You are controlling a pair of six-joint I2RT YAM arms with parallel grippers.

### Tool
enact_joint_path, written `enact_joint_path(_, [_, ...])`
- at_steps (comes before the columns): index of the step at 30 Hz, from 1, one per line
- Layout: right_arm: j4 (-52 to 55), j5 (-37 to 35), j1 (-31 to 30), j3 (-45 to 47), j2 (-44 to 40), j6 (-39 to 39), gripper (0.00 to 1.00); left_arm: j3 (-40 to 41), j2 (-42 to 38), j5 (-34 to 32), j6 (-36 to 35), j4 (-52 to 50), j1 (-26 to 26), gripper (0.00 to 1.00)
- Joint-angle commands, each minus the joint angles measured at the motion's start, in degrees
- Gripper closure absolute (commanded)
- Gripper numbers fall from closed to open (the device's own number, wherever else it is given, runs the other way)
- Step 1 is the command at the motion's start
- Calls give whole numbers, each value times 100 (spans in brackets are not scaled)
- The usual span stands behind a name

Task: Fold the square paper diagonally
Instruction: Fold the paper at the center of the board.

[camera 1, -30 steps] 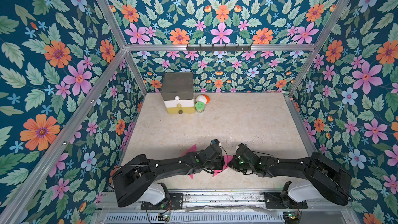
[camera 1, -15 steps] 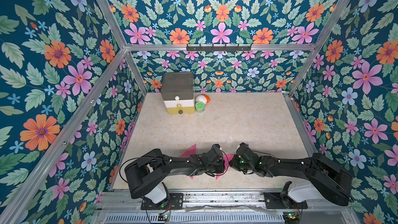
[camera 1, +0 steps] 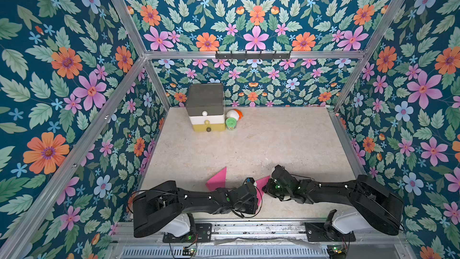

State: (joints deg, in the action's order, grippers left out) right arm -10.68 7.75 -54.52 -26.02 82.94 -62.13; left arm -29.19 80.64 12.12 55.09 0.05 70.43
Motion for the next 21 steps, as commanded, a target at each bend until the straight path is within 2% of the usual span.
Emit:
enact_joint_path(1, [711,-265,29,14,96,8,100,-370,120,-116,-200,-957,-3,100])
enact_joint_path(4, [734,-256,39,4,52,17,100,-640,420,-41,-244,-985,13,100])
enact_joint_path(9, [731,-247,93,-17,104,60,100,-466,474,-11,-241,-873,5,100])
enact_joint_path(13, [673,-226,125,31,165,60,100,-45,485,181,54,-560,115,100])
enact_joint_path(21, [550,-186,205,53,310,78,100,944,-7,463,704,-425,623,100])
